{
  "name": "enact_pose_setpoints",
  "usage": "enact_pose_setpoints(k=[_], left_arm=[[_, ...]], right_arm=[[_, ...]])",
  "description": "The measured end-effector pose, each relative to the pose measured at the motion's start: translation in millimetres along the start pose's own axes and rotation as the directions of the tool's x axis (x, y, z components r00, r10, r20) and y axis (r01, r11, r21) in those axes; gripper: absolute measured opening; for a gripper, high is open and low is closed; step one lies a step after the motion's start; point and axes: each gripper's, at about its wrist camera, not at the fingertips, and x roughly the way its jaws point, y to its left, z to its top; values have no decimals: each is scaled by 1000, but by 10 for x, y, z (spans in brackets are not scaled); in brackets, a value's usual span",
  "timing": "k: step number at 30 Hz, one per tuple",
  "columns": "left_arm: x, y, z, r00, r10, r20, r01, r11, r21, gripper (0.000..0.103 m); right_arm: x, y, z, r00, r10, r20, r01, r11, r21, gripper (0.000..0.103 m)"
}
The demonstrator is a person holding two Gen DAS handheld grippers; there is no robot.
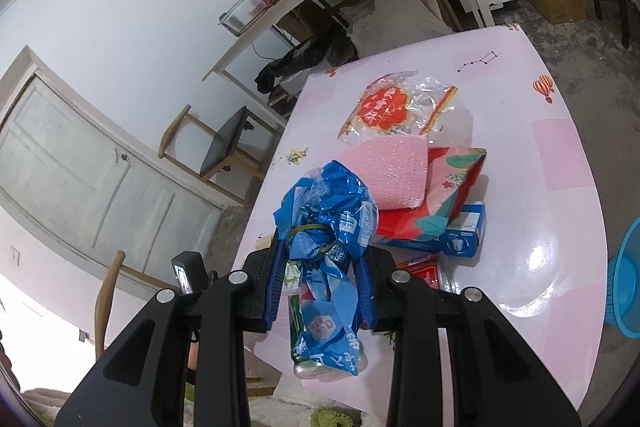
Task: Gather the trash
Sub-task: 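Lift both held items and carry them toward the blue wastebasket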
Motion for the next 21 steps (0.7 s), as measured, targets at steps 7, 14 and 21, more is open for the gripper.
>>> enact_pose_setpoints(k=[7, 14, 21], left_arm=[[-342, 108, 30, 998, 0, 67, 4, 999, -50, 5], [-1079, 75, 133, 976, -16, 219, 28, 998, -52, 5], [-1704, -359, 290, 924, -210, 321, 208, 977, 41, 5]], right_arm=[[-77, 39, -53, 1000, -2, 17, 2, 1000, 1, 31], [-237, -12, -134, 999, 18, 51, -19, 1000, 15, 31], [-627, -167, -303, 992, 31, 120, -36, 999, 34, 31]])
